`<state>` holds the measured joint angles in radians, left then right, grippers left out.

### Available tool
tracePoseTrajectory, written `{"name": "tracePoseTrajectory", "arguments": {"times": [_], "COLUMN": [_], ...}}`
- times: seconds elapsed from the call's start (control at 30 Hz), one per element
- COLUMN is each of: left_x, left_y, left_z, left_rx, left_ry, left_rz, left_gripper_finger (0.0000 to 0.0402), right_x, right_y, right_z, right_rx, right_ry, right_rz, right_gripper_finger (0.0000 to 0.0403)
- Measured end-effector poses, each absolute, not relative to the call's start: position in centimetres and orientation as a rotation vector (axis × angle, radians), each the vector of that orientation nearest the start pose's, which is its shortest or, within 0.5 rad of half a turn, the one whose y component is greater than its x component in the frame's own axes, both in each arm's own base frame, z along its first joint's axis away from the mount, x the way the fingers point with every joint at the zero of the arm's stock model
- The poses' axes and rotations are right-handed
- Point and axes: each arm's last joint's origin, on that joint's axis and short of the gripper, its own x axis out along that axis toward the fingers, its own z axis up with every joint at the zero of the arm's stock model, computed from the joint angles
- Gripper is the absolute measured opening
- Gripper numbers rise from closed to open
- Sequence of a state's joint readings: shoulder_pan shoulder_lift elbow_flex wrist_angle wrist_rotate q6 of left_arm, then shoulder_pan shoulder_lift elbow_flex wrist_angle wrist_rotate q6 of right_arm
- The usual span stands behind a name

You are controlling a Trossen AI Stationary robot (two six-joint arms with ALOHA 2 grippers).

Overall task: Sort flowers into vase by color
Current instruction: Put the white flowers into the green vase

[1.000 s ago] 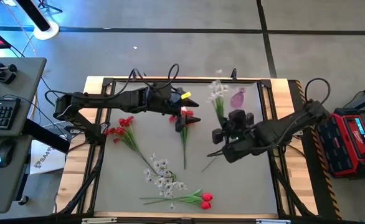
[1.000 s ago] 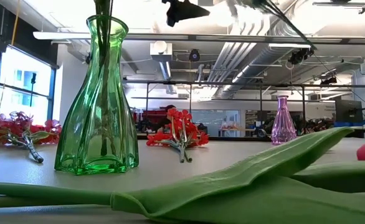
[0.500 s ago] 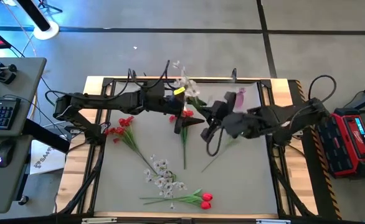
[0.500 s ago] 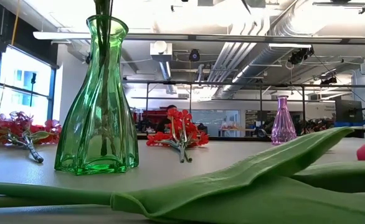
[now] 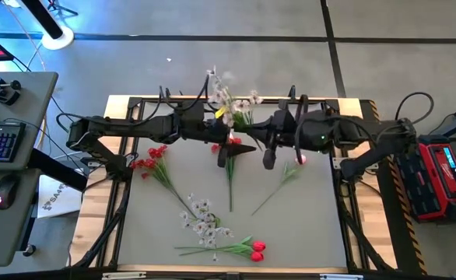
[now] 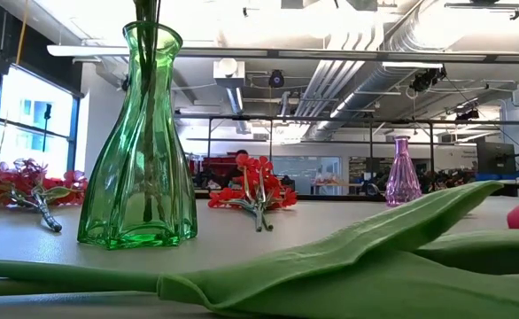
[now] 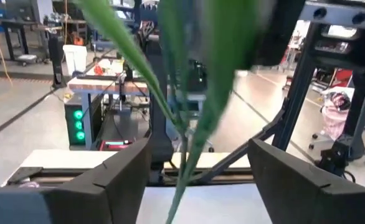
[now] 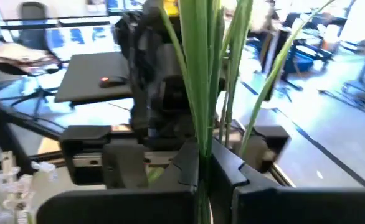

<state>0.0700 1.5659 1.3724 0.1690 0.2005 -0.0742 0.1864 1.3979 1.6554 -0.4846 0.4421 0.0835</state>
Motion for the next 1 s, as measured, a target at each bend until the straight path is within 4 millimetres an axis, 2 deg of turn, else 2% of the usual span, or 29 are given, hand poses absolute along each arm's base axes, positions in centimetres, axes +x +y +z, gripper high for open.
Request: {"name": "tracePoseTrajectory", "arguments": {"times": [0.17, 0.27, 0.47, 0.67, 0.9, 1.0], "left_x": [36.6, 36.2, 34.2, 34.0, 34.0, 33.8], "left_y": [2.0, 2.0, 2.5, 2.6, 2.1, 2.0], "left_z": [38.0, 38.3, 39.8, 40.0, 40.0, 40.0], "left_rx": [-0.093, -0.104, -0.105, -0.105, -0.112, -0.106], "left_ry": [-0.001, 0.009, 0.016, 0.016, 0.014, 0.030], "left_rz": [-0.131, -0.128, -0.075, -0.057, -0.062, -0.060], "left_gripper_finger": [0.0223, 0.0201, 0.0164, 0.0154, 0.0151, 0.0134], "right_x": [29.2, 29.2, 28.4, 29.1, 29.8, 30.3], "right_y": [2.9, 2.3, 0.9, 0.0, 0.1, 0.0], "right_z": [46.5, 46.5, 47.1, 47.2, 46.8, 45.6], "right_rx": [0.007, 0.011, 0.025, 0.034, 0.026, 0.047], "right_ry": [0.175, 0.184, 0.165, 0.131, 0.124, 0.084], "right_rz": [-0.155, -0.152, -0.130, -0.054, -0.014, -0.012], "right_gripper_finger": [0.0000, 0.0000, 0.0000, 0.0000, 0.0000, 0.0000]}}
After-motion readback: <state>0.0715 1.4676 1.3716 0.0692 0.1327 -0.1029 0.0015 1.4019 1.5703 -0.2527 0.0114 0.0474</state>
